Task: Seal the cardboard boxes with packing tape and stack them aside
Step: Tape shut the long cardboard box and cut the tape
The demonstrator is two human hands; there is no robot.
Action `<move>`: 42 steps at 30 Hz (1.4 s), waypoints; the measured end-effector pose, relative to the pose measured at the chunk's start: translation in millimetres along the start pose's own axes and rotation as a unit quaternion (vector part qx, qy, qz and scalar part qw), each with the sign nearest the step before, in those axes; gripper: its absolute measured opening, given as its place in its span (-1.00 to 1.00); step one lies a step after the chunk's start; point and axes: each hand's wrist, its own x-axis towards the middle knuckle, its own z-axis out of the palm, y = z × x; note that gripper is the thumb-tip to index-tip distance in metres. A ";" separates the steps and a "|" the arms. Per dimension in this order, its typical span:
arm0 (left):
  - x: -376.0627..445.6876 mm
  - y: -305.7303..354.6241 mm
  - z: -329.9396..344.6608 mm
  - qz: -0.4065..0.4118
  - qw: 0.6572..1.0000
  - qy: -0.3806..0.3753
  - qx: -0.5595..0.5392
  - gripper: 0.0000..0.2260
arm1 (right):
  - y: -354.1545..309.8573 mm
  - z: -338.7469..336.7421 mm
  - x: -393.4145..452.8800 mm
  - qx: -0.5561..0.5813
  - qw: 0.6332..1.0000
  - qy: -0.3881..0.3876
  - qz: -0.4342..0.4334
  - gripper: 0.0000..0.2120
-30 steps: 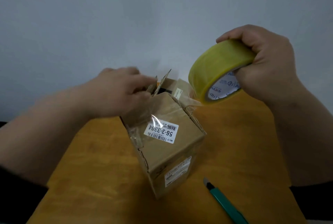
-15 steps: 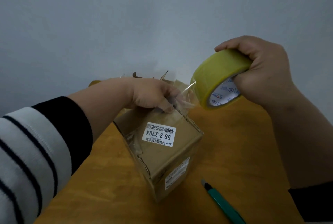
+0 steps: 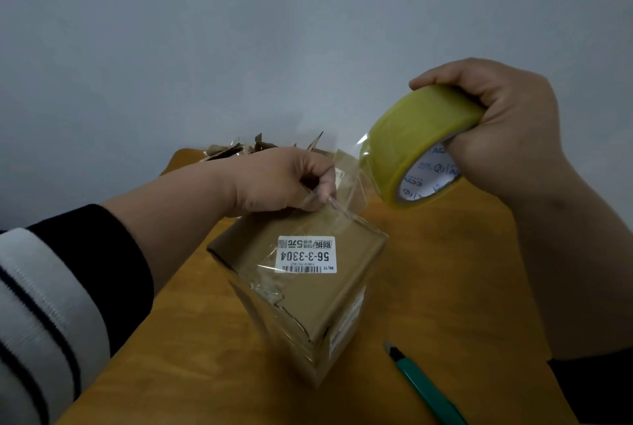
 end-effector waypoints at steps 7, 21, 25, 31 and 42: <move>-3.4 10.1 15.6 -0.006 1.000 0.013 0.011 -0.89 | -1.4 2.2 1.2 0.007 1.000 0.010 -0.007 -0.53; -6.7 -0.8 8.1 -0.012 0.999 -0.034 0.006 -0.88 | 6.4 9.3 -2.4 0.004 1.000 -0.017 0.008 -0.53; -9.3 -6.9 5.5 -0.017 0.994 -0.091 -0.063 -0.80 | 12.1 8.5 -1.1 0.003 1.000 -0.009 0.021 -0.54; -16.4 -15.4 3.9 -0.017 0.972 -0.158 -0.171 -0.68 | 18.0 7.8 -2.4 -0.012 0.999 -0.031 0.006 -0.52; -22.3 -7.1 29.0 0.007 0.994 0.056 -0.095 -0.57 | 45.4 24.7 -7.4 -0.025 0.989 -0.133 0.064 -0.39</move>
